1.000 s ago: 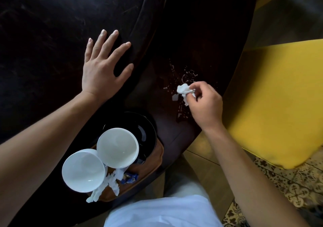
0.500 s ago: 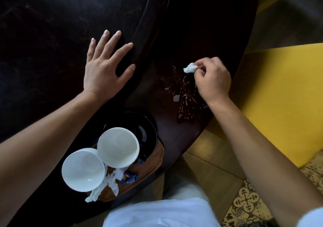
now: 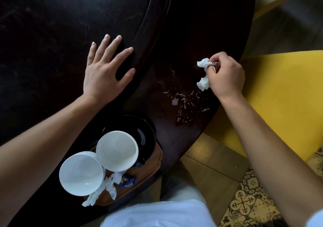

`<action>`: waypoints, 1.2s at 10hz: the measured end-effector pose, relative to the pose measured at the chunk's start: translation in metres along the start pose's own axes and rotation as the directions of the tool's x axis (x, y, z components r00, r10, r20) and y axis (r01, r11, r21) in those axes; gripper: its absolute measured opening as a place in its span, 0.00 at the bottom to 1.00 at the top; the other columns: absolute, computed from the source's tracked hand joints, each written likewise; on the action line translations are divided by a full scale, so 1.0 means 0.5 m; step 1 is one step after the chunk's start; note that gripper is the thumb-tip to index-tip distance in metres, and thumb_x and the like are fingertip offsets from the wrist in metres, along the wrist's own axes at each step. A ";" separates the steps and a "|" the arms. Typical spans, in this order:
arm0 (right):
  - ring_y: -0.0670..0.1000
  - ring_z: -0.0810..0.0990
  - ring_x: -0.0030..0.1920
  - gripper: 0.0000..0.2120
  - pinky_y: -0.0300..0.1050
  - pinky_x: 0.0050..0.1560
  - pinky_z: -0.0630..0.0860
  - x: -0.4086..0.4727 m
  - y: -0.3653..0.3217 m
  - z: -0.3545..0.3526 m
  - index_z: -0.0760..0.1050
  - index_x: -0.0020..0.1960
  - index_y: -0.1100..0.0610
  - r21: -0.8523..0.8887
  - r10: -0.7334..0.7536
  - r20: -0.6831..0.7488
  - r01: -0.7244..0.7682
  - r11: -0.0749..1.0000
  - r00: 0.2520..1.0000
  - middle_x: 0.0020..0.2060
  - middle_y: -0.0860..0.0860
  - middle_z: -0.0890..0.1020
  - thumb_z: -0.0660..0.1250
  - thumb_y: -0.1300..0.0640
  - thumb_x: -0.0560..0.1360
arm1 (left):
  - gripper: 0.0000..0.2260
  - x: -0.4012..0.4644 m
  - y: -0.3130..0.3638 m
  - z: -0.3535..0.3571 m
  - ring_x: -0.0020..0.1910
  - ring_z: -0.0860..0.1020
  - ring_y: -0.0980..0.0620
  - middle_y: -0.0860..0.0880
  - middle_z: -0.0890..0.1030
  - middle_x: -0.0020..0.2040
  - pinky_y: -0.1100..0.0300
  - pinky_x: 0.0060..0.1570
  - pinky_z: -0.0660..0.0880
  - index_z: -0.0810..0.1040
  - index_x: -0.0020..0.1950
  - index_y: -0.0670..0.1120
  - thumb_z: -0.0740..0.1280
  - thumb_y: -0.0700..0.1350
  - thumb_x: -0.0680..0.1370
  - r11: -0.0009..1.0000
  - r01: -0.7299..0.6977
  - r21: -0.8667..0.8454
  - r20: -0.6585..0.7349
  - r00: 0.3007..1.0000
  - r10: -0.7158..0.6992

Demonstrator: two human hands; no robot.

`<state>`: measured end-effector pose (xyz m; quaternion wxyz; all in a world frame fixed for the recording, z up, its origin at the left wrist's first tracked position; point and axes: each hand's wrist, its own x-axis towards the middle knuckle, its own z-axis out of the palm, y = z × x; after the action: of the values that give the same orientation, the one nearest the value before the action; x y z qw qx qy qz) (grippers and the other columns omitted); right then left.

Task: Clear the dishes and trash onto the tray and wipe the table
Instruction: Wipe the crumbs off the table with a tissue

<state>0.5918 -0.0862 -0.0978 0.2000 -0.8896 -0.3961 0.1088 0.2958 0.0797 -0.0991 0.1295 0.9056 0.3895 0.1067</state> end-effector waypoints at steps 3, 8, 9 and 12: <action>0.56 0.80 0.48 0.14 0.45 0.41 0.72 -0.126 0.025 0.007 0.78 0.62 0.53 -0.091 -0.089 0.186 0.107 0.990 0.978 0.50 0.52 0.80 0.67 0.57 0.76 | 0.23 0.000 -0.001 0.004 0.84 0.58 0.43 0.47 0.65 0.83 0.38 0.81 0.51 0.73 0.77 0.52 0.65 0.57 0.83 1.000 -0.003 -0.009 -0.018 1.000 0.003; 0.53 0.81 0.42 0.07 0.44 0.41 0.74 -0.135 0.066 -0.006 0.82 0.53 0.55 0.068 0.129 -0.020 -0.127 0.990 0.991 0.44 0.52 0.83 0.69 0.56 0.76 | 0.23 -0.001 -0.001 0.002 0.84 0.57 0.44 0.48 0.64 0.83 0.39 0.81 0.50 0.72 0.78 0.53 0.65 0.58 0.83 1.000 0.003 -0.007 -0.013 1.000 -0.004; 0.50 0.82 0.43 0.08 0.41 0.42 0.76 -0.176 0.023 0.014 0.84 0.54 0.56 0.100 0.020 0.067 -0.027 0.995 0.998 0.46 0.51 0.85 0.69 0.56 0.79 | 0.23 -0.001 0.000 0.002 0.84 0.57 0.44 0.48 0.64 0.83 0.40 0.82 0.50 0.72 0.78 0.53 0.64 0.58 0.83 1.000 0.006 -0.006 -0.011 1.000 -0.006; 0.50 0.81 0.41 0.12 0.53 0.44 0.81 -0.133 0.049 -0.008 0.80 0.58 0.50 0.102 0.149 0.109 -0.160 0.982 0.983 0.41 0.45 0.82 0.70 0.48 0.76 | 0.24 -0.001 -0.001 0.003 0.84 0.57 0.44 0.48 0.64 0.83 0.39 0.82 0.50 0.72 0.78 0.53 0.64 0.58 0.83 1.000 0.003 -0.008 -0.010 1.000 -0.003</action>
<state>0.5654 -0.1520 -0.1025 0.2193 -0.8986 -0.3289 0.1905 0.2958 0.0794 -0.1008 0.1313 0.9039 0.3912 0.1126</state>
